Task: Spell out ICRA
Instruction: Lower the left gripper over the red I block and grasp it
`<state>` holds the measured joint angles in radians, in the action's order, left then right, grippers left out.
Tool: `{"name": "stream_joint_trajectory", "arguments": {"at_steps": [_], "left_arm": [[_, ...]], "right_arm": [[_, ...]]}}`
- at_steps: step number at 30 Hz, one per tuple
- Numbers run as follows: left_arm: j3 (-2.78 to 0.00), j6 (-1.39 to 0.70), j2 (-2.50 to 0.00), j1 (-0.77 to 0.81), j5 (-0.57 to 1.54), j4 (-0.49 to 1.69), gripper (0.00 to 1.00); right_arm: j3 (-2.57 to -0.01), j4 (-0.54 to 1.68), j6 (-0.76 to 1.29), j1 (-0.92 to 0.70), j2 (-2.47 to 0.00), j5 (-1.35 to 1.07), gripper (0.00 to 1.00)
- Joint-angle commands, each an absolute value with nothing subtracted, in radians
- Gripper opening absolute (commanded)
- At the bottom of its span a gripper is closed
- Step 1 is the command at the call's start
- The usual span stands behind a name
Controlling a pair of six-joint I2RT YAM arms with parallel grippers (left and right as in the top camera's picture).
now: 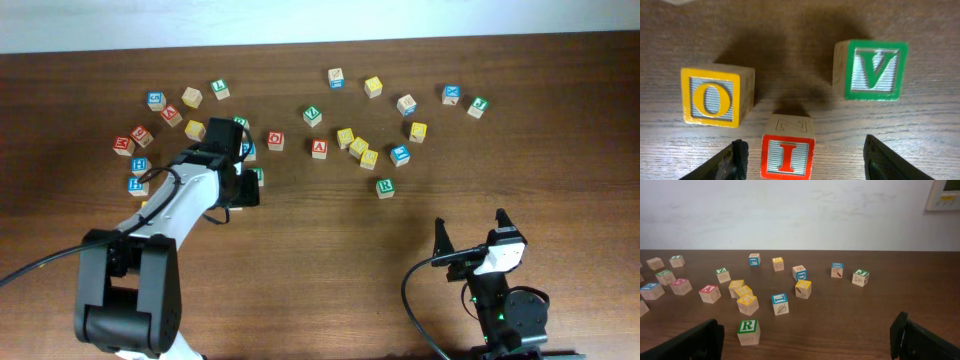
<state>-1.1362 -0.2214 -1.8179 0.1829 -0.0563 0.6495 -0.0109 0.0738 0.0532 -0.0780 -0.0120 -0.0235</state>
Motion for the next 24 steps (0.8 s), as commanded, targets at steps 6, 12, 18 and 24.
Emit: {"name": "stream_joint_trajectory", "arguments": {"at_steps": [6, 12, 18, 24], "left_arm": [[-1.100, -0.216, -1.839, 0.181, -0.049, 0.584, 0.58], [-1.099, -0.208, -1.851, 0.181, -0.070, 0.572, 0.51], [-1.099, -0.208, -1.897, 0.181, -0.076, 0.575, 0.44], [-1.100, -0.208, -1.897, 0.181, -0.075, 0.553, 0.28]], "right_arm": [[-0.006, 0.079, 0.060, -0.071, -0.007, -0.015, 0.98], [-0.006, 0.079, 0.060, -0.071, -0.007, -0.015, 0.98], [-0.006, 0.079, 0.060, -0.071, -0.007, -0.015, 0.98], [-0.006, 0.079, 0.060, -0.071, -0.007, -0.015, 0.98]]}}
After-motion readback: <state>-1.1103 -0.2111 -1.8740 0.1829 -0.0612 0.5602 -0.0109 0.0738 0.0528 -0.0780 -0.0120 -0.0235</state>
